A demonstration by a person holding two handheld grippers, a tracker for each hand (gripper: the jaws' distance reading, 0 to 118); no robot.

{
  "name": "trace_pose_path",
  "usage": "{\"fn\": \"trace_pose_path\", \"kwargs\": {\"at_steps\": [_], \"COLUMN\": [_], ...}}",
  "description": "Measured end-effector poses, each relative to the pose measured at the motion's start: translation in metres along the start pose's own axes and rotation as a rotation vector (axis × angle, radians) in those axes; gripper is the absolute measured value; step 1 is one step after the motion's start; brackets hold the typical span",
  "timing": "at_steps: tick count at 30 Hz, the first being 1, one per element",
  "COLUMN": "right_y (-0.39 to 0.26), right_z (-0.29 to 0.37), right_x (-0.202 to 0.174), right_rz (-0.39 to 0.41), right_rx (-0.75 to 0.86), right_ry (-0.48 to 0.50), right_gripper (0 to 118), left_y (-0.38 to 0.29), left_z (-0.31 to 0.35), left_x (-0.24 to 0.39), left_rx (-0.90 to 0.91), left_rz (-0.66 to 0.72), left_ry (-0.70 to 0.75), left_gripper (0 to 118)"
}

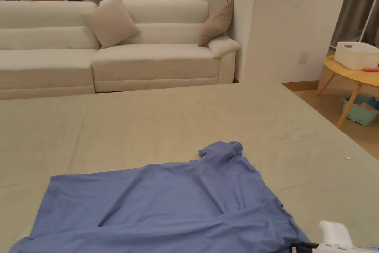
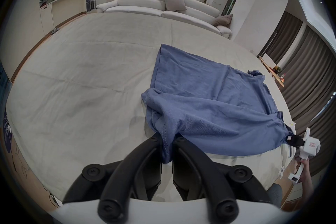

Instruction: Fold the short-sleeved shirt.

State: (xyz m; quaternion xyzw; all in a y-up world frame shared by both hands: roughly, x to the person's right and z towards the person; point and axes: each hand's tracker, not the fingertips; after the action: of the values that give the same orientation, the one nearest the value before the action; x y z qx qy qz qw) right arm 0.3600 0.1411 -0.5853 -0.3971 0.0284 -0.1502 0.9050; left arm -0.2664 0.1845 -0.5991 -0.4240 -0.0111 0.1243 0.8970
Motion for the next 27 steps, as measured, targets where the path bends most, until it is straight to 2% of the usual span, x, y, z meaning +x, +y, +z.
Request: {"fn": "trace_pose_path", "kwargs": {"at_steps": [3,4,6,8,10,12,14,16,21,22,23,24,25,26,27], "right_y": [0.024,0.033,0.038,0.044,0.043,0.037,0.021,-0.014,-0.100,-0.118,-0.128,-0.134,-0.131,-0.126,-0.120], "right_z": [0.038,0.055,0.079,0.103,0.128,0.147,0.150,0.141,0.075,0.064,0.059,0.054,0.065,0.074,0.080], "right_x": [-0.013,-0.023,-0.035,-0.039,-0.042,-0.038,-0.030,-0.024,-0.003,-0.001,-0.002,0.014,0.014,0.012,0.010], "right_rz": [0.016,0.090,0.170,0.150,0.166,0.262,0.230,0.257,0.190,0.214,0.234,0.238,0.218,0.193,0.202], "right_rx": [-0.006,-0.021,0.009,-0.002,0.007,-0.008,-0.099,-0.191,-0.355,-0.345,-0.353,-0.319,-0.231,-0.242,-0.264], "right_ry": [0.015,0.021,-0.002,0.023,0.035,0.001,0.018,0.038,-0.004,-0.044,-0.075,-0.051,-0.007,-0.023,-0.063], "right_gripper": [4,4,4,4,4,4,4,4,4,13,13,19,25,36,61], "left_y": [0.004,0.005,0.005,-0.001,-0.009,-0.023,-0.043,-0.070,-0.115,-0.123,-0.128,-0.135,-0.139,-0.143,-0.142], "left_z": [0.020,0.032,0.049,0.073,0.096,0.118,0.131,0.128,0.076,0.055,0.047,0.041,0.039,0.047,0.058], "left_x": [0.001,0.001,-0.001,-0.003,-0.009,-0.018,-0.027,-0.036,-0.060,-0.075,-0.079,-0.083,-0.085,-0.087,-0.088], "left_rx": [0.017,0.027,0.048,0.083,0.094,0.078,0.061,-0.009,-0.166,-0.197,-0.226,-0.277,-0.295,-0.277,-0.189], "left_rz": [-0.025,-0.032,-0.032,-0.042,-0.051,-0.045,-0.047,-0.057,-0.007,0.007,-0.003,-0.001,-0.003,-0.005,0.005], "left_ry": [0.000,-0.010,-0.015,-0.014,-0.022,-0.022,-0.020,0.021,0.038,0.062,0.074,0.085,0.114,0.101,0.045], "left_gripper": [7,7,7,7,7,7,7,7,8,12,12,14,22,39,44]}}
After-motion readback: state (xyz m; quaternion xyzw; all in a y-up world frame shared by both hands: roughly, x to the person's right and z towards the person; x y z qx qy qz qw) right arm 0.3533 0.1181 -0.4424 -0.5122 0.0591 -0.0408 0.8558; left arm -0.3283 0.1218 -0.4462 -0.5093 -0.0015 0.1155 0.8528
